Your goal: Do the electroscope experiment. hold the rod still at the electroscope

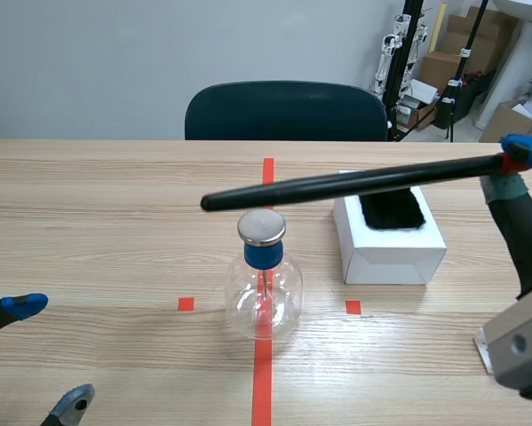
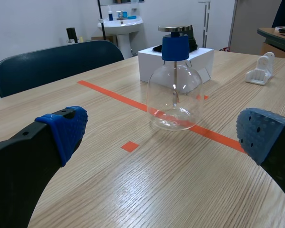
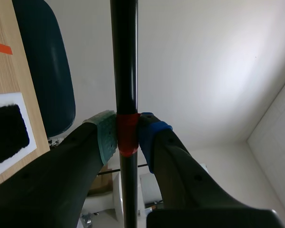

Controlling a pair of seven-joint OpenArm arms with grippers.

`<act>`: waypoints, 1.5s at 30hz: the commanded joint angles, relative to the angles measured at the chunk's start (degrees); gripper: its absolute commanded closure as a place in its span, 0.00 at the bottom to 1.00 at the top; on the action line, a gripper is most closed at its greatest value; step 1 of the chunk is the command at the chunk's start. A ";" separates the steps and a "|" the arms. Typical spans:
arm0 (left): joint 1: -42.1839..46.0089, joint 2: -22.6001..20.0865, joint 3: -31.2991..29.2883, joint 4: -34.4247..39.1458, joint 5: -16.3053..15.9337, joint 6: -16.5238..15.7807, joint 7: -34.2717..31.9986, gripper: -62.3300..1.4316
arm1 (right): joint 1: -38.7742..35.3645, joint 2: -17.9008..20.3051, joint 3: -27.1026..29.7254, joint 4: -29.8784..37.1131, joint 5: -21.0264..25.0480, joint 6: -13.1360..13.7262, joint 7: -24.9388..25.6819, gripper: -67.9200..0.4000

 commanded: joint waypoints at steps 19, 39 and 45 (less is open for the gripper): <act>-0.02 -0.48 -0.46 0.81 -0.42 0.11 -1.20 0.00 | 0.52 0.13 0.07 0.66 2.25 7.96 -1.33 0.91; -0.02 -0.48 -0.46 0.81 -0.44 0.11 -1.22 0.00 | 13.29 1.11 0.11 0.66 2.05 6.14 -16.76 0.91; -0.02 -0.48 -0.46 0.81 -0.44 0.11 -1.22 0.00 | 21.42 3.34 -0.52 -0.33 0.68 12.52 -18.95 0.91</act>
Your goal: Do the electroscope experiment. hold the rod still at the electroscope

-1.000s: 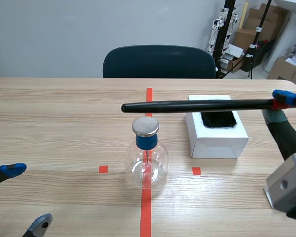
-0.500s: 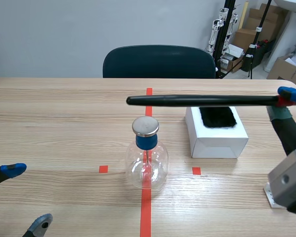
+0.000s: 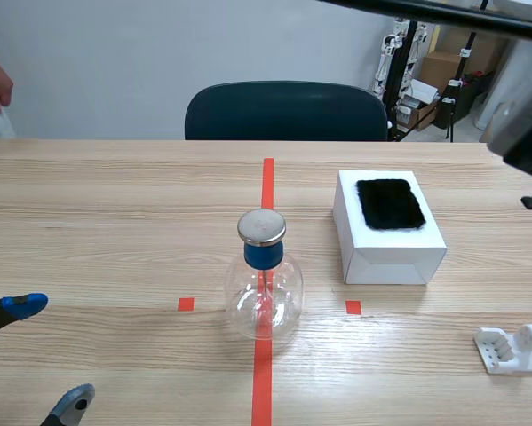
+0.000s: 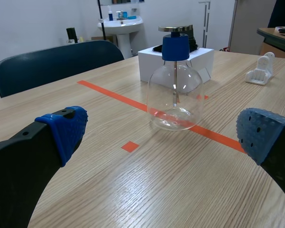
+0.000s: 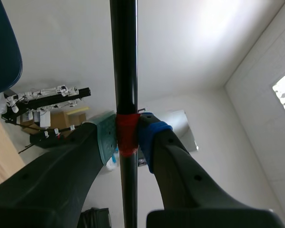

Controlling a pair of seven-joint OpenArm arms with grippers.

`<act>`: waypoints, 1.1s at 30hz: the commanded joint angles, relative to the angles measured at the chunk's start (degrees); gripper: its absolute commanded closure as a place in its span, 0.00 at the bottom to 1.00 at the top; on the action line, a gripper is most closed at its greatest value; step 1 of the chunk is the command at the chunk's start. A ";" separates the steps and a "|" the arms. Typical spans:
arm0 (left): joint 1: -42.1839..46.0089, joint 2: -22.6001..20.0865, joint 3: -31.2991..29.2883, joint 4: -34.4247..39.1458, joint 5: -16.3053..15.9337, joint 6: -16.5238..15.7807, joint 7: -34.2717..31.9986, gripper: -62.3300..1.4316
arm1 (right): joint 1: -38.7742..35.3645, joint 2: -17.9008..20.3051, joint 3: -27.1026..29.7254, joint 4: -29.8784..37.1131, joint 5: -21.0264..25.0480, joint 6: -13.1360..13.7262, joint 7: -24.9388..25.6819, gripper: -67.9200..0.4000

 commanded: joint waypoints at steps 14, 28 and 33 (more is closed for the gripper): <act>-0.02 -0.48 -0.46 0.81 -0.42 0.11 -1.22 0.00 | 18.27 8.13 -18.03 -10.34 -10.86 -0.90 -5.97 0.91; -0.02 -0.48 -0.46 0.81 -0.42 0.11 -1.22 0.00 | 23.34 10.05 -27.06 -15.52 -19.32 -0.92 -7.39 0.91; -0.02 -0.48 -0.46 0.81 -0.42 0.11 -1.22 0.00 | 23.23 10.05 -27.19 -16.83 -21.35 -0.90 -6.78 0.91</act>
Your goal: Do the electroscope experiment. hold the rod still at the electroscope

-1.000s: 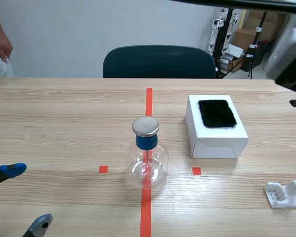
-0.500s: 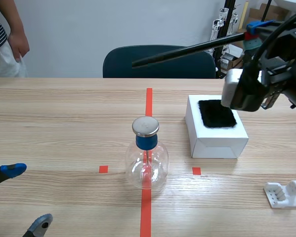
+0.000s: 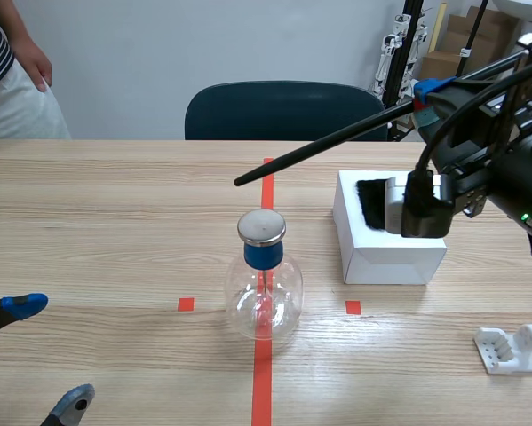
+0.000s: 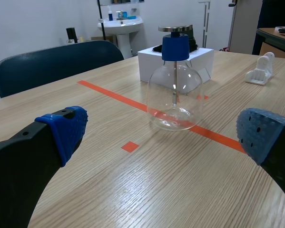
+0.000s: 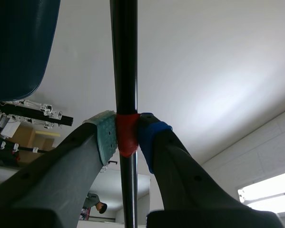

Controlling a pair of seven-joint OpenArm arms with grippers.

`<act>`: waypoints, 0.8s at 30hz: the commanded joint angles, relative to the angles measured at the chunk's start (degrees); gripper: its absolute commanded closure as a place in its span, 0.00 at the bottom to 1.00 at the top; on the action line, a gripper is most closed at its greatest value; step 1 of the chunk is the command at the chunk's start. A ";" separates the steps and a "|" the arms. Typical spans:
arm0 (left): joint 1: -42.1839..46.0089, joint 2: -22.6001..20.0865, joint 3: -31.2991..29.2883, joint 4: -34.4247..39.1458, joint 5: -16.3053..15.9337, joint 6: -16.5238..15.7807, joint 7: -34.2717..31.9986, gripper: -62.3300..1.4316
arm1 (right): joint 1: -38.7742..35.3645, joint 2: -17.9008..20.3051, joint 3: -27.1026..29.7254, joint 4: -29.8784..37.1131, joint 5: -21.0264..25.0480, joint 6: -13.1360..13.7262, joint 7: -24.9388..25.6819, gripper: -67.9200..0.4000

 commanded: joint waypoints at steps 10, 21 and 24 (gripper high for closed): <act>-0.02 -0.48 -0.46 0.81 -0.42 0.11 -1.22 0.00 | 0.68 0.63 0.44 -2.25 -2.95 -0.81 1.14 0.91; -0.02 -0.48 -0.46 0.81 -0.42 0.11 -1.22 0.00 | 0.68 0.66 0.44 -2.32 -2.84 -0.83 1.16 0.91; -0.02 -0.48 -0.46 0.81 -0.42 0.11 -1.22 0.00 | 0.68 0.66 0.44 -2.32 -2.69 -0.83 1.18 0.91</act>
